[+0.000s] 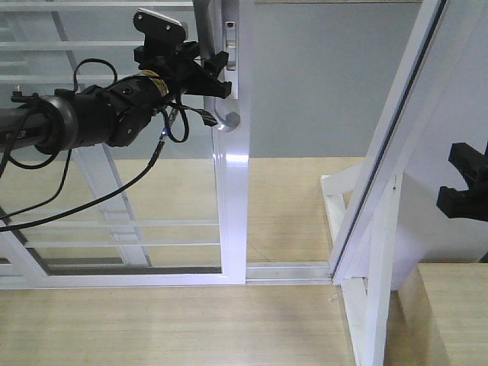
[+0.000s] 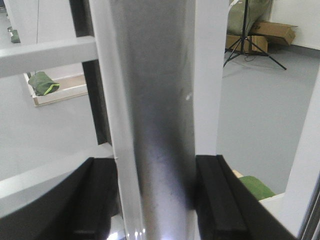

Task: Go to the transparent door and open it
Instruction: 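Release the handle with the right gripper and grasp it with the left gripper, then slide the door farther open with the left gripper holding the handle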

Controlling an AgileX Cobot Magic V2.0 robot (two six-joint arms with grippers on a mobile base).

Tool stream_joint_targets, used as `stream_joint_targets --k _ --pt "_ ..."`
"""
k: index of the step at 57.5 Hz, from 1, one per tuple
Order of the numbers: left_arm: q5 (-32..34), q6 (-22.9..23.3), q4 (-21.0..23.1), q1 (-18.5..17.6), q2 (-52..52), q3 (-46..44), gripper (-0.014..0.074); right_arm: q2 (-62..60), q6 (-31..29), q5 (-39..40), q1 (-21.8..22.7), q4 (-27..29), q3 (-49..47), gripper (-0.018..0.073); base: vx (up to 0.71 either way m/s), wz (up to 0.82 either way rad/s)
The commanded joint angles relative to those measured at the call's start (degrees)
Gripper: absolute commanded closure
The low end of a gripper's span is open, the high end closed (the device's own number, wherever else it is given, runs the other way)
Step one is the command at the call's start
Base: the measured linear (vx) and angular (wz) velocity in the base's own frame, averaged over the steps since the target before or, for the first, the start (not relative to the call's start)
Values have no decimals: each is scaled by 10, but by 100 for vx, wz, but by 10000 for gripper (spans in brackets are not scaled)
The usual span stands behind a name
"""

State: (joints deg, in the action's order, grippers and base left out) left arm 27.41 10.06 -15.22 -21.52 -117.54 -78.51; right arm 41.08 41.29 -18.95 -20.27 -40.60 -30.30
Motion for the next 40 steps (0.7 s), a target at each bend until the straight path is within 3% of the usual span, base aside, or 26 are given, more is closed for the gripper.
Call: stream_joint_targets --k 1,15,28,40 --pt "-2 0 49 25 37 -21 169 -3 1 30 2 -17 -18 246 0 0" --pt "-81 0 49 38 69 -21 169 -3 1 30 2 -17 -18 246 0 0" --pt "-96 4 49 56 79 -21 169 -3 1 30 2 -17 -18 246 0 0" --pt "-151 8 48 73 97 -21 169 -3 1 30 2 -17 -18 246 0 0"
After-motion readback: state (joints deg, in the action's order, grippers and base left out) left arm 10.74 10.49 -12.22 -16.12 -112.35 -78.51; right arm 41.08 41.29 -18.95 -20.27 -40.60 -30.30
